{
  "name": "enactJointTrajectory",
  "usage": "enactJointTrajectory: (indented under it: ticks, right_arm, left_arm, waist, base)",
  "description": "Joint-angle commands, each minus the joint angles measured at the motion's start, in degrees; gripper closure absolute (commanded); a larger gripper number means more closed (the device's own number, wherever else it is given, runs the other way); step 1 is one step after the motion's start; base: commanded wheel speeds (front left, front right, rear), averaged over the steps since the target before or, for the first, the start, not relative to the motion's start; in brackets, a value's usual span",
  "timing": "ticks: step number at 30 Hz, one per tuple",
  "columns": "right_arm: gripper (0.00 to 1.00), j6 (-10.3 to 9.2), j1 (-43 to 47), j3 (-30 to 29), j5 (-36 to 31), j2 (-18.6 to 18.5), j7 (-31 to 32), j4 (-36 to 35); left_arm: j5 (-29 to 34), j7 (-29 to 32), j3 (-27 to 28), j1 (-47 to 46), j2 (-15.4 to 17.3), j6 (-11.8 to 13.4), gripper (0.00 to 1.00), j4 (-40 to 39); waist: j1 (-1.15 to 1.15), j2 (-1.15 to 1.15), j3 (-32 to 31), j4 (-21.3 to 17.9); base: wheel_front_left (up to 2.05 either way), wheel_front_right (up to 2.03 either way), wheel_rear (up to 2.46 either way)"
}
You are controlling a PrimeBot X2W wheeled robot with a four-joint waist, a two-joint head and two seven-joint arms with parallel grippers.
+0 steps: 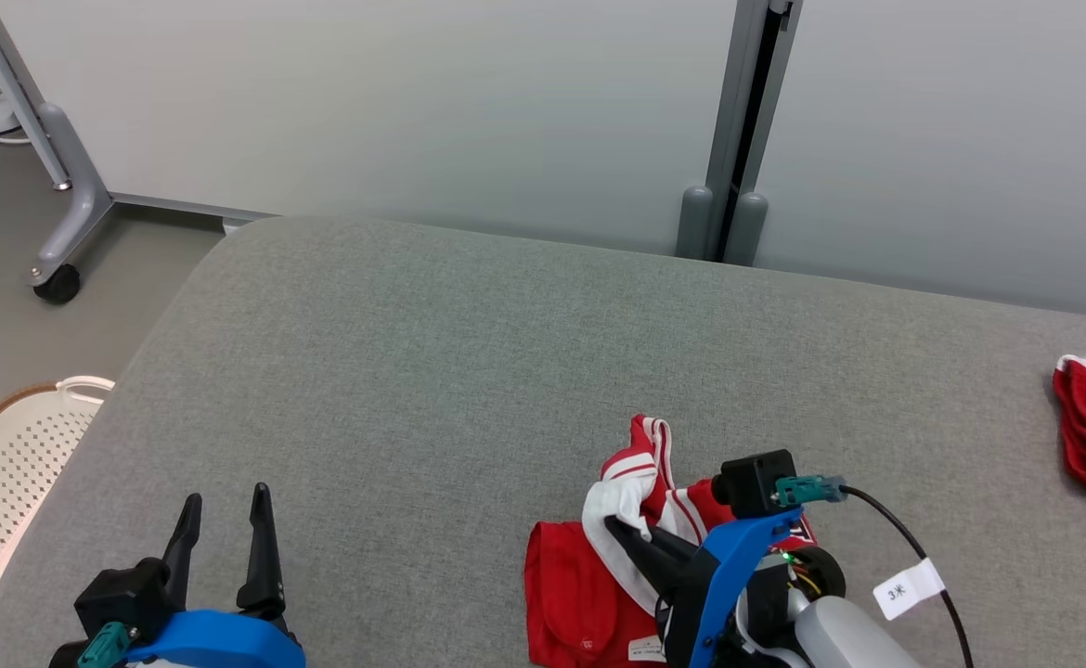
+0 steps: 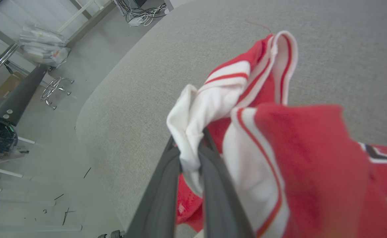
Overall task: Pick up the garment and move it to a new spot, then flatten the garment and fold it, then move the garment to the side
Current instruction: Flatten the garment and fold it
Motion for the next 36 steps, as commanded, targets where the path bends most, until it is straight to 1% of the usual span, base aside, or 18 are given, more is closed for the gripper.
enactJointTrajectory:
  ticks: [1,2,3,4,9,11,13,15,18,20,22,26,27,31,33,34,35,36]
  right_arm:
    - [1.00,0.03,-1.3,1.1,1.5,0.0,-1.3,1.3]
    - [0.83,0.03,-1.6,2.4,2.9,0.0,-2.0,2.4]
    - [0.01,0.03,-2.1,3.5,4.6,0.0,-2.5,3.1]
    - [0.00,0.03,-2.6,4.7,6.6,0.0,-3.0,3.4]
    - [0.00,0.03,-4.9,8.8,14.2,0.0,-6.4,1.7]
    - [0.00,0.03,-6.3,9.6,14.2,0.0,-8.5,-0.6]
    - [0.00,0.03,-6.5,8.7,13.6,-0.3,-11.2,-3.4]
    - [0.00,0.02,-6.3,6.5,12.4,-2.5,-13.9,-6.1]
    - [0.00,0.02,-4.3,1.2,9.8,-6.0,-16.9,-9.2]
    - [0.00,0.03,-2.5,-3.3,7.8,-8.3,-18.0,-9.9]
    - [0.00,0.02,-0.7,-8.1,4.0,-11.0,-18.6,-9.3]
    - [0.00,0.03,3.0,-14.6,-1.7,-11.8,-18.1,-7.3]
    - [0.00,0.03,3.0,-14.6,-1.7,-11.8,-18.1,-7.3]
    - [0.00,0.03,4.2,-15.9,-4.5,-9.5,-16.1,-5.1]
    - [0.26,0.03,2.9,-14.3,-4.6,-7.4,-14.1,-3.5]
    - [0.53,0.02,1.6,-13.4,-5.0,-6.9,-13.3,-2.5]
    - [1.00,0.02,0.3,-12.5,-5.1,-6.4,-12.2,-1.0]
    - [1.00,0.02,-0.7,-11.2,-5.9,-6.2,-10.3,1.1]
  left_arm:
    - [-0.1,-0.1,0.0,-1.1,0.2,-0.1,0.00,0.1]
    - [-0.1,-0.1,0.0,-1.1,0.1,0.1,0.00,0.1]
    - [-0.2,-0.1,0.0,-1.0,0.0,0.3,0.00,0.1]
    - [-0.2,-0.1,0.1,-0.9,0.0,0.6,0.00,0.0]
    - [-0.8,-0.1,0.6,-0.5,0.1,0.6,0.00,0.2]
    - [-1.0,-0.1,0.8,-0.4,0.1,0.6,0.00,0.3]
    - [-1.2,-0.2,1.1,0.0,0.2,0.6,0.00,0.5]
    - [-1.4,-0.2,1.4,0.3,0.2,0.8,0.00,0.4]
    - [-1.4,-0.2,1.8,0.7,0.0,0.9,0.00,0.0]
    - [-1.4,-0.2,2.2,1.1,0.0,0.9,0.00,-0.4]
    - [-1.3,-0.2,2.5,1.3,-0.1,0.9,0.00,-0.7]
    - [-1.1,-0.3,3.0,1.4,-0.3,0.7,0.00,-1.3]
    - [-1.1,-0.3,3.0,1.4,-0.3,0.7,0.00,-1.3]
    - [-0.9,-0.3,3.2,1.3,-0.4,0.4,0.00,-1.4]
    - [-0.7,-0.3,3.3,1.1,-0.5,0.5,0.00,-1.5]
    - [-0.6,-0.3,3.3,0.9,-0.6,0.4,0.00,-1.5]
    - [-0.6,-0.3,3.2,0.8,-0.5,0.2,0.00,-1.4]
    - [-0.4,-0.3,2.9,0.4,-0.7,0.2,0.00,-1.3]
  waist:
    - [0.00,0.00,0.3,0.2]
    - [0.00,0.00,0.3,0.1]
    - [0.00,0.00,0.4,0.0]
    - [0.00,0.00,0.4,-0.3]
    - [0.00,0.00,0.3,-2.5]
    - [0.00,0.00,0.1,-3.5]
    - [0.00,0.00,-0.1,-4.5]
    - [0.00,0.00,-0.3,-5.4]
    - [0.00,0.00,-0.7,-6.3]
    - [0.00,0.00,-0.8,-6.7]
    - [0.00,0.00,-0.8,-6.9]
    - [0.00,0.00,-0.8,-7.2]
    - [0.00,0.00,-0.8,-7.2]
    - [0.00,0.00,-0.5,-7.5]
    - [0.00,0.00,-0.2,-7.8]
    - [0.00,0.00,-0.1,-7.9]
    - [0.00,0.00,0.1,-7.8]
    - [0.00,0.00,0.2,-7.7]
  base:
    - [0.00,0.00,0.00]
    - [0.00,0.00,0.00]
    - [0.00,0.00,0.00]
    - [0.00,0.00,0.00]
    - [0.00,0.00,0.00]
    - [0.00,0.00,0.00]
    - [0.00,0.00,0.00]
    - [0.00,0.00,0.00]
    - [0.00,0.00,0.00]
    - [0.00,0.00,0.00]
    - [0.00,0.00,0.00]
    - [0.00,0.00,0.00]
    - [0.00,0.00,0.00]
    - [0.00,0.00,0.00]
    - [0.00,0.00,0.00]
    - [0.00,0.00,0.00]
    - [0.00,0.00,0.00]
    - [0.00,0.00,0.00]
